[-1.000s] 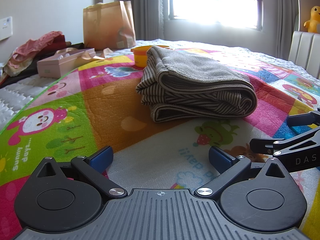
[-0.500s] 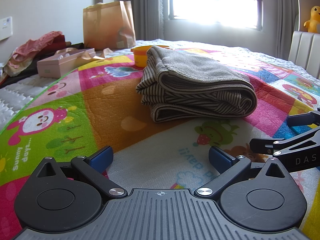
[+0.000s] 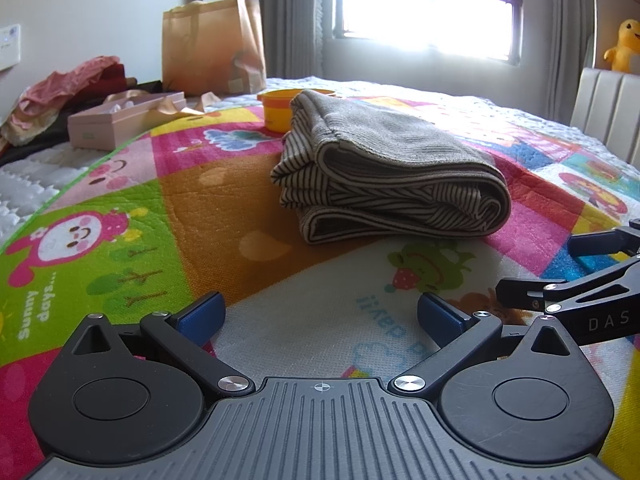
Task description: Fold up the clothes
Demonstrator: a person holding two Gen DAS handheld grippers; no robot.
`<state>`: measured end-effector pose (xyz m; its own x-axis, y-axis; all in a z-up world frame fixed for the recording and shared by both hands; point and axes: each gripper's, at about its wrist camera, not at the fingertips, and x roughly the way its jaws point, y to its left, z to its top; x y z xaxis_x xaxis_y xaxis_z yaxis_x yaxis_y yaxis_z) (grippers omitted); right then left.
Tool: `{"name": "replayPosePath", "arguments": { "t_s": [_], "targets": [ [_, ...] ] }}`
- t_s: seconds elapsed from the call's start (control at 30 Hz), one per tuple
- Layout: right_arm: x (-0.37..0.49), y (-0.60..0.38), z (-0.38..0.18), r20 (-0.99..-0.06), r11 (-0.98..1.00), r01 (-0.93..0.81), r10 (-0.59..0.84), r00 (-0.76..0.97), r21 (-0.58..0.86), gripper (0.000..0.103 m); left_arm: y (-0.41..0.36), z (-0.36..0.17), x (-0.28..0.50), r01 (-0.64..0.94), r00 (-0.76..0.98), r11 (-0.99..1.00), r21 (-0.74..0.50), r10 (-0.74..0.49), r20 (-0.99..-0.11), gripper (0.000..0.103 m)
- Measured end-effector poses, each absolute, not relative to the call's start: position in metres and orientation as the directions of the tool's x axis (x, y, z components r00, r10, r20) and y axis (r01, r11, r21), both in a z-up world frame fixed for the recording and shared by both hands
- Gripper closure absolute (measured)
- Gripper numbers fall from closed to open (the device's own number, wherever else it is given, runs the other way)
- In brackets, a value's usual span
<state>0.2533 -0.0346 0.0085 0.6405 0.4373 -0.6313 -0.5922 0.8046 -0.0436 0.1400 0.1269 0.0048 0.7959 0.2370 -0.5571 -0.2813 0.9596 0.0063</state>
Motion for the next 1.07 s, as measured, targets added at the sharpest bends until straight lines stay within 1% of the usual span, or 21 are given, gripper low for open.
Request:
{"name": "replayPosePath", "arguments": {
  "t_s": [0.2,0.27,0.4,0.47,0.53,0.6,1.07],
  "targets": [
    [0.253,-0.035,0.008,-0.629,0.804,-0.593,0.438,0.643,-0.046,0.000,0.121,0.007,0.145,-0.282,0.785,0.958,0.060,0.266,-0.560,0.000],
    [0.253,-0.035,0.008,-0.627,0.804,-0.593,0.441,0.642,-0.043,0.000,0.124,0.009,0.145,-0.269,0.783,0.962,0.040,0.243,-0.573,0.000],
    [0.252,-0.035,0.008,-0.626,0.804,-0.593,0.441,0.644,-0.044,0.000,0.135,0.019,0.148,-0.271,0.744,0.961,-0.055,0.173,-0.646,0.000],
    [0.252,-0.035,0.008,-0.625,0.804,-0.593,0.441,0.643,-0.043,0.000,0.134,0.022,0.147,-0.306,0.717,0.949,-0.077,0.177,-0.674,0.000],
    [0.252,-0.035,0.008,-0.625,0.804,-0.593,0.441,0.644,-0.043,0.000,0.124,0.018,0.146,-0.289,0.724,0.957,-0.007,0.213,-0.656,0.000],
    [0.252,-0.035,0.008,-0.626,0.804,-0.593,0.439,0.644,-0.046,0.000,0.121,0.013,0.143,-0.290,0.737,0.957,0.011,0.231,-0.635,0.000],
    [0.253,-0.034,0.009,-0.630,0.804,-0.592,0.437,0.642,-0.045,0.000,0.125,0.015,0.144,-0.297,0.743,0.955,-0.015,0.222,-0.632,0.000]
  ]
}}
